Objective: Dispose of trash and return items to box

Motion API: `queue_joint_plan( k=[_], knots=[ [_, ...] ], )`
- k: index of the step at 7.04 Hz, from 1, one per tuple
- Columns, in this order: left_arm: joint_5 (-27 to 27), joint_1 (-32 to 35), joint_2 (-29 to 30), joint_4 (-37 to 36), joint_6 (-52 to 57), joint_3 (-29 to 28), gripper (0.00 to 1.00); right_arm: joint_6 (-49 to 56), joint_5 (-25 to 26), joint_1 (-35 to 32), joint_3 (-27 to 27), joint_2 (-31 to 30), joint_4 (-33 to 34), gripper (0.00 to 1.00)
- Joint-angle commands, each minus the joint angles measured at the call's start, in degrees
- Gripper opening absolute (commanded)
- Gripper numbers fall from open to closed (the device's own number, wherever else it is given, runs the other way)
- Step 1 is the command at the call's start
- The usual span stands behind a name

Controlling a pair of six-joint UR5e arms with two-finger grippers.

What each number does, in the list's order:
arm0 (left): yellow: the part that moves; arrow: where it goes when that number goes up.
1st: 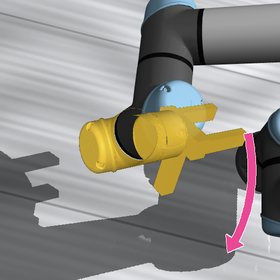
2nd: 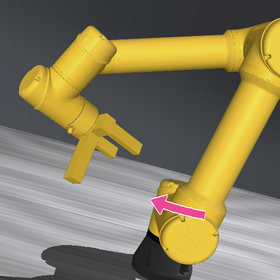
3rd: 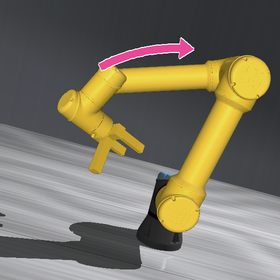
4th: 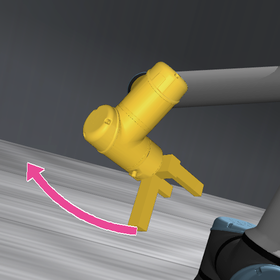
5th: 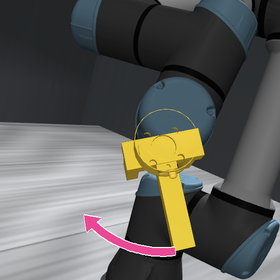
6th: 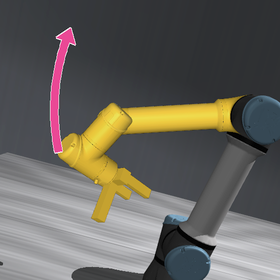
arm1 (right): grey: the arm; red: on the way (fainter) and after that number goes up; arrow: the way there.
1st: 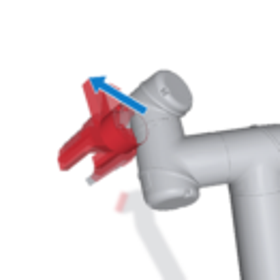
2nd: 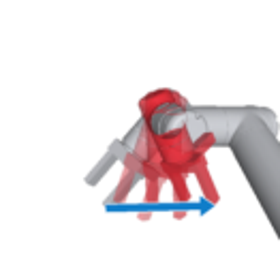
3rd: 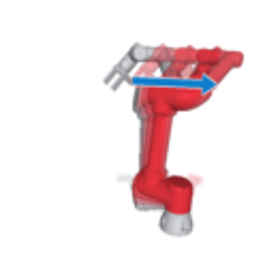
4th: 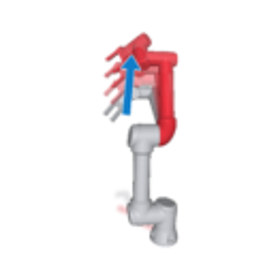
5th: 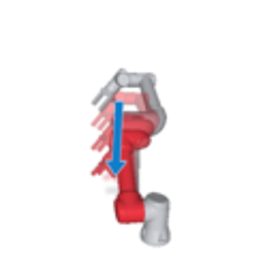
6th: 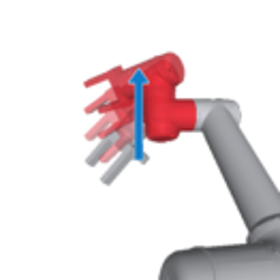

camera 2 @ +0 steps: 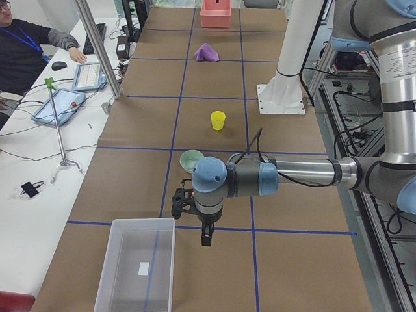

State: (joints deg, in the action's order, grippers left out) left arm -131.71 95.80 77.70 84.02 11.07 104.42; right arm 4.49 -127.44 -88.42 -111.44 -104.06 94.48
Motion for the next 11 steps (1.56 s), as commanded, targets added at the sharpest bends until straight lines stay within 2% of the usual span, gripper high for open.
queue_joint_plan(
  k=[1, 4, 5, 6, 7, 9, 10, 11],
  knots=[
    [0.2, -0.1, -0.3, 0.1, 0.1, 0.3, 0.98, 0.0, 0.0, 0.0, -0.1, 0.0, 0.0, 1.0],
    [0.0, -0.4, 0.3, 0.3, 0.0, 0.7, 0.98, 0.2, -0.4, 1.1, -0.1, 0.6, -0.2, 1.0],
    [-0.2, -0.4, 2.1, 1.1, 0.0, 1.7, 0.98, -0.1, -0.2, 2.4, -0.5, 3.0, -0.2, 1.0],
    [0.0, -1.5, 6.5, 5.7, -0.4, 0.4, 0.98, -0.2, 0.4, 5.0, 0.0, 5.9, -0.2, 1.0],
    [-1.8, -2.9, 8.8, 7.9, -0.1, -1.2, 0.98, 0.1, -1.5, 5.0, -0.6, 6.2, -0.2, 1.0],
    [-7.4, -3.5, 9.1, 10.5, -0.5, -1.1, 0.98, 2.4, -1.6, 5.6, -1.3, 6.8, -0.3, 1.0],
    [-7.3, -7.4, 9.1, 12.6, -4.6, -1.6, 0.98, -3.1, -1.7, 8.6, -2.5, 8.0, -0.2, 1.0],
    [-7.0, -16.3, 10.0, 13.4, -12.1, -1.8, 0.98, -13.3, -1.4, 12.5, -3.9, 9.9, -0.3, 1.0]
  ],
)
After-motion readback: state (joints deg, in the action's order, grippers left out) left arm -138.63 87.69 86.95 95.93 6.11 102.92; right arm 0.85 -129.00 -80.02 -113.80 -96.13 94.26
